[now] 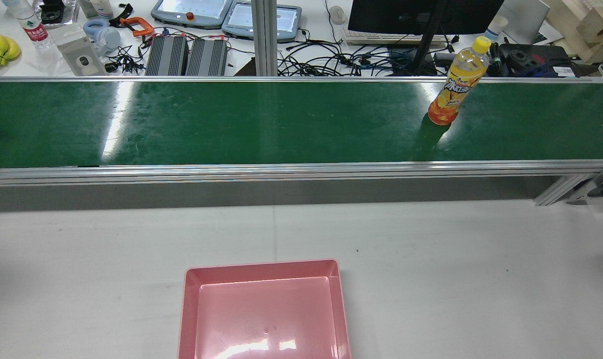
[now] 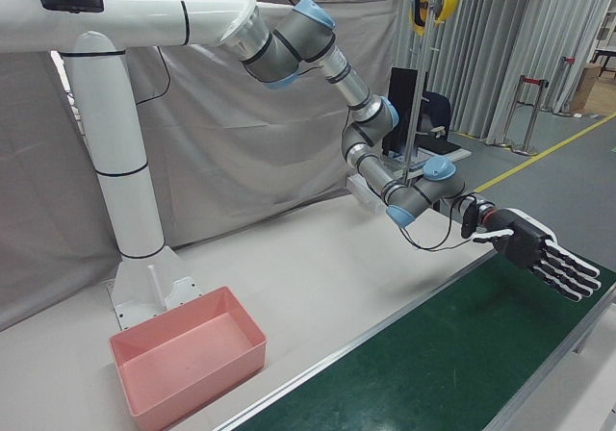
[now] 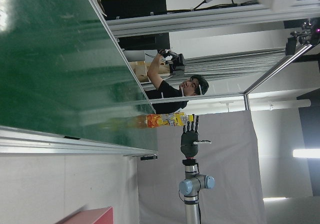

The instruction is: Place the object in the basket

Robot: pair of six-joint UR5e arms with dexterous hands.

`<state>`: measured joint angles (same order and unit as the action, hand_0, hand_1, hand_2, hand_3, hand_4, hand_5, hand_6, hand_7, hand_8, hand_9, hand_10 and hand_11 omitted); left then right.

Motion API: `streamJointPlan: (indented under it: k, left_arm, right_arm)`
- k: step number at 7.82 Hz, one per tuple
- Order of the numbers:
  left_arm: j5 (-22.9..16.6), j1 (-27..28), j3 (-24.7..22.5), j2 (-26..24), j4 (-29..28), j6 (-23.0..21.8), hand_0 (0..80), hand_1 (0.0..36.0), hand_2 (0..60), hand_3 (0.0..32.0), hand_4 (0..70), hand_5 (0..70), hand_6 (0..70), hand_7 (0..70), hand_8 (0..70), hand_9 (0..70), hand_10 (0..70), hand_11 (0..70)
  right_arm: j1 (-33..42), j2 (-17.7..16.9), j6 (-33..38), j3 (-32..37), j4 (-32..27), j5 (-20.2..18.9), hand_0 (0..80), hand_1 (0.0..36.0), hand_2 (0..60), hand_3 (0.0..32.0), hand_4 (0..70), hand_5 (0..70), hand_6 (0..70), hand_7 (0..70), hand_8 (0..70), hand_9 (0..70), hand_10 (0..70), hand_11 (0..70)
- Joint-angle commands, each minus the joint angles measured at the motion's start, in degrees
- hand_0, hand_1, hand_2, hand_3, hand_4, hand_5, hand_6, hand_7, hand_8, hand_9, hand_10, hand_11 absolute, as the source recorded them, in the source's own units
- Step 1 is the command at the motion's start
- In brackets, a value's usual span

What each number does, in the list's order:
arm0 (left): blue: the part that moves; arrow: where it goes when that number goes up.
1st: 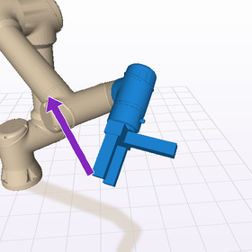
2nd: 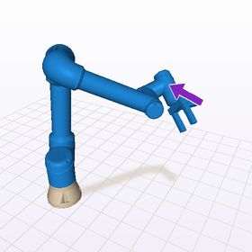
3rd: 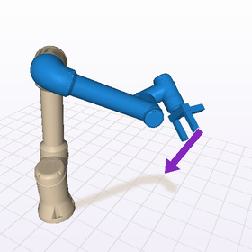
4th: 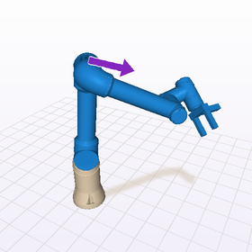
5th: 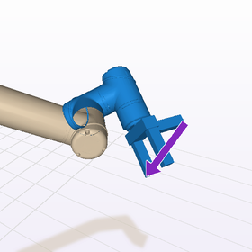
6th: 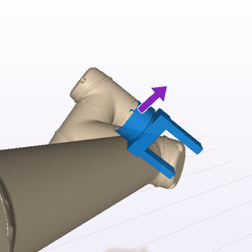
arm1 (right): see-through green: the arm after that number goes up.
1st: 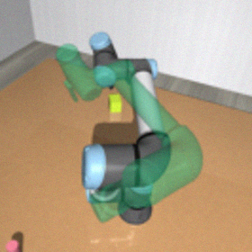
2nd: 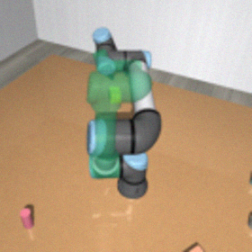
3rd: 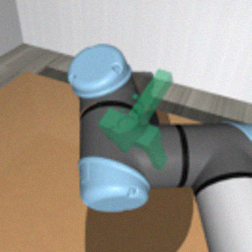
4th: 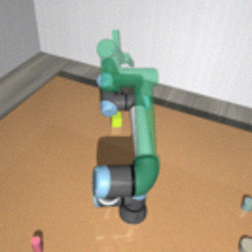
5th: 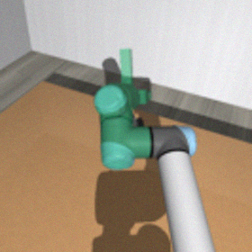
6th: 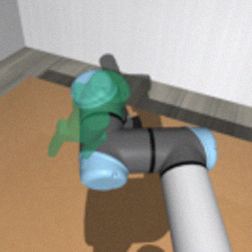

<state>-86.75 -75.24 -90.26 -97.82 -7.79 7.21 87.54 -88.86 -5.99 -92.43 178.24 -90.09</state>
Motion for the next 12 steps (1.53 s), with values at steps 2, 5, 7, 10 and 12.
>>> streamJointPlan:
  k: [2, 5, 7, 10, 12]
  left_arm:
    - [0.00, 0.09, 0.00, 0.00, -0.03, 0.00, 62.9, 12.2, 0.0, 0.8, 1.4, 1.8, 0.0, 0.0, 0.0, 0.0, 0.0, 0.0]
    - [-0.09, 0.35, -0.09, -0.17, 0.49, 0.96, 63.0, 12.2, 0.0, 0.4, 2.0, 3.0, 0.0, 0.0, 0.0, 0.0, 0.0, 0.0]
    - [-0.09, 1.22, 0.09, -1.93, 1.72, 2.02, 63.8, 12.5, 0.0, 0.4, 2.2, 5.6, 0.0, 0.0, 0.0, 0.0, 0.0, 0.0]
    - [-0.09, 2.99, 0.53, -3.95, 3.12, 4.29, 63.5, 12.4, 0.0, 0.6, 2.1, 5.7, 0.0, 0.0, 0.0, 0.0, 0.0, 0.0]
    - [-0.09, 2.99, 0.53, -4.04, 3.13, 4.48, 63.0, 12.2, 0.0, 0.8, 2.2, 4.3, 0.0, 0.0, 0.0, 0.0, 0.0, 0.0]
  right_arm:
    - [0.00, 0.00, -0.08, -0.03, 0.00, 0.00, 0.0, 0.0, 0.0, 0.0, 0.0, 0.0, 0.0, 0.0, 0.0, 0.0, 0.0, 0.0]
    - [0.00, 0.00, -0.08, -0.03, 0.00, 0.00, 0.0, 0.0, 0.0, 0.0, 0.0, 0.0, 0.0, 0.0, 0.0, 0.0, 0.0, 0.0]
    - [0.00, 0.00, 0.01, 0.06, 0.00, 0.00, 0.0, 0.0, 0.0, 0.0, 0.0, 0.0, 0.0, 0.0, 0.0, 0.0, 0.0, 0.0]
    - [0.00, 0.00, -0.08, 0.06, 0.00, 0.00, 0.0, 0.0, 0.0, 0.0, 0.0, 0.0, 0.0, 0.0, 0.0, 0.0, 0.0, 0.0]
    - [0.00, 0.00, 0.01, -0.03, 0.00, 0.00, 0.0, 0.0, 0.0, 0.0, 0.0, 0.0, 0.0, 0.0, 0.0, 0.0, 0.0, 0.0]
